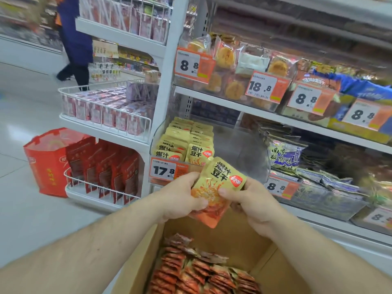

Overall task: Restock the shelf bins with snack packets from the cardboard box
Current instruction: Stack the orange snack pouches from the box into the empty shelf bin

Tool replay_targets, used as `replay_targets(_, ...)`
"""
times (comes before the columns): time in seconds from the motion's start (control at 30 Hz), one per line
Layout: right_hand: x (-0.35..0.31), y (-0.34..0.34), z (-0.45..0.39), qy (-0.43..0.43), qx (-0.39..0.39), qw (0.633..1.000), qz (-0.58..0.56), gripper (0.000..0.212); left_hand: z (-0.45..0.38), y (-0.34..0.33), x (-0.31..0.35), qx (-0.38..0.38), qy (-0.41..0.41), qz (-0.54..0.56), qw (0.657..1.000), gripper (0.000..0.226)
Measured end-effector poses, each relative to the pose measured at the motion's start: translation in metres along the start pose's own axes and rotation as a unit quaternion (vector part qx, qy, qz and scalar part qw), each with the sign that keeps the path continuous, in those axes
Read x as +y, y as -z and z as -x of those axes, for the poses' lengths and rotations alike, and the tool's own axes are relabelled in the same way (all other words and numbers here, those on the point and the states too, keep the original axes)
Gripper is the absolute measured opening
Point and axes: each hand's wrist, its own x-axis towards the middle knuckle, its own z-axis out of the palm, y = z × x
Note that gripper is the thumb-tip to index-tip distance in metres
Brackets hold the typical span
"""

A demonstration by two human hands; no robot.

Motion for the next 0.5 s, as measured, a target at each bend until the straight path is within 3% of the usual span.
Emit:
replay_targets(0.1, -0.02, 0.008, -0.023, 0.083, 0.065, 0.993, 0.05, 0.021, -0.003, 0.009, 0.005, 0.13, -0.067, -0.125, 0.981, 0.036)
replay_targets(0.2, -0.043, 0.016, -0.051, 0.145, 0.128, 0.98, 0.045, 0.03, -0.007, 0.018, 0.004, 0.229, -0.11, -0.273, 0.928, 0.037)
replay_targets(0.33, -0.058, 0.016, -0.081, 0.164, 0.164, 0.965, 0.125, 0.036, -0.016, 0.019, -0.003, 0.229, -0.122, -0.418, 0.871, 0.053)
replay_targets(0.5, -0.047, 0.006, -0.119, 0.067, 0.107, 0.975, 0.181, 0.038, -0.022, 0.015, -0.006, 0.181, -0.074, -0.5, 0.844, 0.064)
